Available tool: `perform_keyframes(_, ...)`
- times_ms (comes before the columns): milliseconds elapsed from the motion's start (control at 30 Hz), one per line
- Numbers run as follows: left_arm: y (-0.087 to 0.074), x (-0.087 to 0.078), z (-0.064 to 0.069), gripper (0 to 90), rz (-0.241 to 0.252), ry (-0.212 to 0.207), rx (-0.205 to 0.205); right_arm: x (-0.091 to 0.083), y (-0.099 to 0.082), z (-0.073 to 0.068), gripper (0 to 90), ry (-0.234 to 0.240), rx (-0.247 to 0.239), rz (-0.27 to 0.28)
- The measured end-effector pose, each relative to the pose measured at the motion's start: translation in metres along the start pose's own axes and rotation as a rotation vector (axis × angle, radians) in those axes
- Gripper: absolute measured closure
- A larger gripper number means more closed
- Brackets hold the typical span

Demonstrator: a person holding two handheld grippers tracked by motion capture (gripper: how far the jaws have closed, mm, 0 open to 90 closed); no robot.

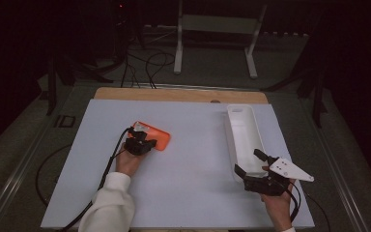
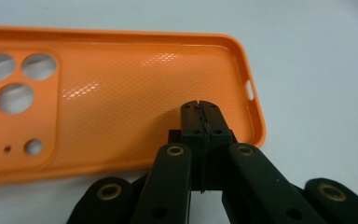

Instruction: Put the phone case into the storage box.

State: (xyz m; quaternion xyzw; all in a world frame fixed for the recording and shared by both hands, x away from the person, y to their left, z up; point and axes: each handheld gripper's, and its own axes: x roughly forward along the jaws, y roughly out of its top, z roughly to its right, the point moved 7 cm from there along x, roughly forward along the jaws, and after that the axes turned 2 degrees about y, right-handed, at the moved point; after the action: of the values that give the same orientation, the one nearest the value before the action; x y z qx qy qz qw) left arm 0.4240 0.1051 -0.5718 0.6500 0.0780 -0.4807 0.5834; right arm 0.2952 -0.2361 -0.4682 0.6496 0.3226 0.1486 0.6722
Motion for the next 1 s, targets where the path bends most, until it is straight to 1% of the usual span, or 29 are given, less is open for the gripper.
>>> perform_keyframes(33, -0.002, -0.002, 0.002, 90.0, -0.007, 0.0, 0.01, 0.0, 0.0, 0.0, 8.7, 0.0, 0.0, -0.001)
perform_keyframes(67, -0.006, -0.007, 0.005, 90.0, -0.021, 0.002, 0.037, 0.001, 0.0, 0.0, 8.7, 0.001, -0.002, -0.002)
perform_keyframes(100, -0.008, -0.009, 0.006, 90.0, -0.029, 0.002, 0.045, 0.001, 0.0, -0.001, 8.7, 0.0, -0.002, -0.003)
perform_keyframes(133, -0.008, -0.009, 0.006, 90.0, -0.029, 0.002, 0.045, 0.001, 0.0, -0.001, 8.7, 0.0, -0.002, -0.003)
perform_keyframes(200, -0.013, -0.013, 0.01, 90.0, -0.034, -0.002, 0.062, 0.002, 0.0, -0.002, 8.7, 0.001, -0.005, -0.003)
perform_keyframes(233, -0.017, -0.017, 0.012, 90.0, -0.044, -0.004, 0.075, 0.002, 0.001, -0.002, 8.7, 0.003, -0.005, -0.001)
perform_keyframes(267, -0.017, -0.017, 0.012, 90.0, -0.044, -0.004, 0.075, 0.002, 0.001, -0.002, 8.7, 0.003, -0.005, -0.001)
perform_keyframes(300, -0.02, -0.022, 0.013, 90.0, -0.054, 0.002, 0.084, 0.002, 0.001, -0.002, 8.7, 0.003, -0.005, 0.0)
perform_keyframes(333, -0.02, -0.022, 0.013, 90.0, -0.054, 0.002, 0.084, 0.002, 0.001, -0.002, 8.7, 0.003, -0.005, 0.0)
perform_keyframes(367, -0.022, -0.024, 0.013, 90.0, -0.062, 0.007, 0.097, 0.002, 0.001, -0.002, 8.7, 0.004, -0.005, -0.001)
perform_keyframes(433, -0.026, -0.029, 0.012, 90.0, -0.071, 0.014, 0.106, 0.002, 0.001, -0.002, 8.7, 0.002, -0.005, -0.002)
perform_keyframes(467, -0.03, -0.033, 0.01, 90.0, -0.082, 0.023, 0.115, 0.002, 0.0, -0.001, 8.7, 0.001, -0.004, -0.002)
perform_keyframes(533, -0.032, -0.035, 0.009, 90.0, -0.087, 0.028, 0.116, 0.002, 0.0, -0.001, 8.7, 0.001, -0.001, -0.004)
perform_keyframes(600, -0.038, -0.044, 0.003, 90.0, -0.103, 0.051, 0.122, 0.002, 0.0, -0.001, 8.7, 0.0, -0.002, -0.006)
perform_keyframes(667, -0.042, -0.049, -0.002, 90.0, -0.108, 0.061, 0.123, 0.002, 0.0, -0.001, 8.7, 0.0, -0.004, -0.005)
perform_keyframes(700, -0.044, -0.051, -0.005, 90.0, -0.111, 0.074, 0.122, 0.002, 0.0, 0.0, 8.7, -0.001, -0.003, -0.004)
perform_keyframes(800, -0.047, -0.056, -0.011, 90.0, -0.111, 0.09, 0.119, 0.003, -0.001, 0.0, 8.7, -0.002, -0.003, -0.006)
perform_keyframes(933, -0.051, -0.062, -0.023, 90.0, -0.111, 0.133, 0.114, 0.004, -0.001, 0.001, 8.7, -0.005, -0.002, -0.009)
perform_keyframes(967, -0.051, -0.064, -0.03, 90.0, -0.106, 0.16, 0.104, 0.004, -0.001, 0.001, 8.7, -0.004, -0.004, -0.009)
perform_keyframes(1000, -0.051, -0.064, -0.03, 90.0, -0.106, 0.16, 0.104, 0.004, -0.001, 0.001, 8.7, -0.004, -0.004, -0.009)
